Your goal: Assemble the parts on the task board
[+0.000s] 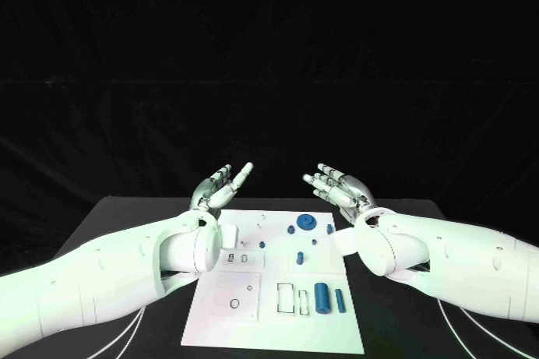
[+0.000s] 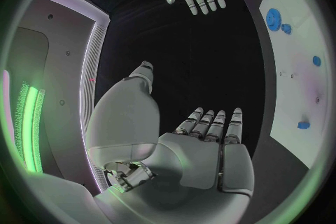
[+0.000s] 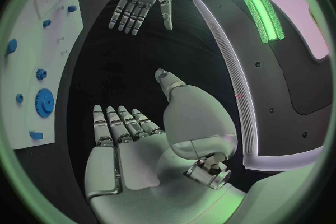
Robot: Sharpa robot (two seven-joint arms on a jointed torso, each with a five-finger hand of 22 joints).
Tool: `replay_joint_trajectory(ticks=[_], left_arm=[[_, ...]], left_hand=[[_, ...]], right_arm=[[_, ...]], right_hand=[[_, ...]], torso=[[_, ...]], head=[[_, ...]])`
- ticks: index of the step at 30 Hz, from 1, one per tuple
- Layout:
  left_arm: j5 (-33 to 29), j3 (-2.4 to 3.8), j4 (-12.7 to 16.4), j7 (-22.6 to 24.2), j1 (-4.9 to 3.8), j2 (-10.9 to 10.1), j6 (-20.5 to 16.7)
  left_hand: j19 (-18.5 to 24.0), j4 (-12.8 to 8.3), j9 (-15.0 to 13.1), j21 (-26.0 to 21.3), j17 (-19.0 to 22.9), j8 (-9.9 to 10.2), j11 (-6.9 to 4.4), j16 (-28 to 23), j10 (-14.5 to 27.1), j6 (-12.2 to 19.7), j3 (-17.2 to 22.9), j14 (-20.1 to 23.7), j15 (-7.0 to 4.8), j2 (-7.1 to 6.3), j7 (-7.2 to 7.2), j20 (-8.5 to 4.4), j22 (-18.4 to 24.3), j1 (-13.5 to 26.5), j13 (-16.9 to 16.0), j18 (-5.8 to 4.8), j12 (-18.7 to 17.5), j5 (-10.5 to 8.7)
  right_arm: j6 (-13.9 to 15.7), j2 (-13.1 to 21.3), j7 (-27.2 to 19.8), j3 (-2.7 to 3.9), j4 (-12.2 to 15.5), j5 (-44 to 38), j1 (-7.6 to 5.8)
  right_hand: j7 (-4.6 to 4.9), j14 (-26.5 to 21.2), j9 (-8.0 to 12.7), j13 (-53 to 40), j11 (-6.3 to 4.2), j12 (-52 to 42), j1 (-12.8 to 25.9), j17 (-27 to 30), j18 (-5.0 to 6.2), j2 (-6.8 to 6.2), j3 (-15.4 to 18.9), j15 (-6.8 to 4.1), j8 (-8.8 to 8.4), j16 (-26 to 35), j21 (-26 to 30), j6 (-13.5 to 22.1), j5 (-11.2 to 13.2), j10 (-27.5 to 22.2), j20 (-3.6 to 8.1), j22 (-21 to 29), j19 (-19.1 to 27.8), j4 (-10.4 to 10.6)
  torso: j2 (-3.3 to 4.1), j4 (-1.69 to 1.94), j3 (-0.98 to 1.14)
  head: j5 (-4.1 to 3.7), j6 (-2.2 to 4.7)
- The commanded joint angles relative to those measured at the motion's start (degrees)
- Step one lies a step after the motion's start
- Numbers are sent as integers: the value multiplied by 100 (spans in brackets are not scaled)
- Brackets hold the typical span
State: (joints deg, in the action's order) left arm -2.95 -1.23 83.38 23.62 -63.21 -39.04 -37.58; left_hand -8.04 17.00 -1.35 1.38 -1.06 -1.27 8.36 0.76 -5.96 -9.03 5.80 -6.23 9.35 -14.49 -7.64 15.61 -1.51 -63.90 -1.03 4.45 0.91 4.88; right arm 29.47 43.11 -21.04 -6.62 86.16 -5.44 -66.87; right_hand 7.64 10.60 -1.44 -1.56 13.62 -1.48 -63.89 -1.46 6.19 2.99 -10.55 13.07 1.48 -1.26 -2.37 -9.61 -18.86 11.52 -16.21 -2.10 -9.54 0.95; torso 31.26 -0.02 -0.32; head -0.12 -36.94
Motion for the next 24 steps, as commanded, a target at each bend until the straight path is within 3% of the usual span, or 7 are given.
replay_joint_trajectory(ticks=[1,5,6,12,17,20,24], left_arm=[[-54,5,6,-83,-9,13,232],[-54,5,6,-83,-9,13,232],[-56,7,271,-15,-17,-281,346],[-56,30,396,101,-27,-451,389],[-55,59,532,165,-45,-637,477],[-44,69,650,180,-65,-776,531],[28,77,826,165,-109,-956,634]], left_hand=[[0,34,-11,24,-7,-20,74,35,-47,-53,22,-9,39,15,-344,35,-5,-76,-12,117,25,-12],[48,29,-34,19,-23,-55,193,55,-240,-217,129,-113,63,127,-450,36,-1,-188,-39,184,64,-64],[43,29,-42,24,-33,-67,223,69,-323,-281,170,-186,87,170,-476,31,-4,-240,-48,228,79,-89],[-344,8,-141,191,-144,-247,426,273,-1334,-1064,425,-1090,248,473,-644,121,-100,-541,-159,442,299,-155],[-1528,2,-252,718,-270,-494,581,597,-2953,-2171,593,-2553,371,677,-719,135,-372,-871,-272,237,631,-160],[-2353,-27,-312,1093,-331,-648,503,784,-3851,-2903,654,-3523,288,781,-715,120,-543,-1040,-303,142,787,-189],[-2887,-76,-358,1372,-346,-799,381,864,-4342,-3729,673,-4104,143,853,-657,104,-636,-1255,-290,215,822,-181]], right_arm=[[-914,-19,428,-39,-38,-472,-52],[-1047,-29,496,-78,-60,-531,-92],[-434,142,-32,-67,47,-1343,-177],[-318,203,-43,-60,21,-1606,-236],[-358,275,15,-59,31,-1985,-301],[-407,326,95,-58,32,-2289,-354],[-517,407,271,-58,42,-2750,-438]], right_hand=[[900,755,-63,-61,113,-99,-487,-62,46,3,-137,87,104,-110,-263,-616,-35,760,-68,-127,-407,-268],[935,1364,-99,-99,183,-160,-608,-106,-25,37,-226,152,169,-184,-483,-1045,-34,1331,-58,-231,-810,-350],[928,1490,-109,-109,179,-176,-629,-115,-24,38,-245,144,187,-201,-502,-1146,-8,1454,-57,-238,-839,-370],[903,2574,-174,-180,85,-320,-749,-179,88,-1,-383,24,325,-329,-779,-2006,61,2631,-50,-358,-1345,-498],[831,3785,-217,-218,-32,-438,-907,-232,259,-97,-542,-134,442,-459,-1336,-2962,144,3762,-44,-594,-2454,-664],[783,4077,-227,-211,-100,-432,-961,-228,339,-171,-633,-212,471,-467,-1433,-3454,218,4033,-40,-608,-2652,-737],[708,4505,-247,-209,-199,-429,-1001,-236,429,-289,-748,-333,504,-519,-1604,-4089,315,4378,-9,-649,-2993,-819]], torso=[[0,-1,-1],[0,-1,-1],[82,-5,22],[158,-4,26],[246,13,28],[314,25,32],[402,54,38]], head=[[2,-1],[2,-1],[-36,-57],[-55,-57],[-77,-41],[-85,-29],[-112,-14]])
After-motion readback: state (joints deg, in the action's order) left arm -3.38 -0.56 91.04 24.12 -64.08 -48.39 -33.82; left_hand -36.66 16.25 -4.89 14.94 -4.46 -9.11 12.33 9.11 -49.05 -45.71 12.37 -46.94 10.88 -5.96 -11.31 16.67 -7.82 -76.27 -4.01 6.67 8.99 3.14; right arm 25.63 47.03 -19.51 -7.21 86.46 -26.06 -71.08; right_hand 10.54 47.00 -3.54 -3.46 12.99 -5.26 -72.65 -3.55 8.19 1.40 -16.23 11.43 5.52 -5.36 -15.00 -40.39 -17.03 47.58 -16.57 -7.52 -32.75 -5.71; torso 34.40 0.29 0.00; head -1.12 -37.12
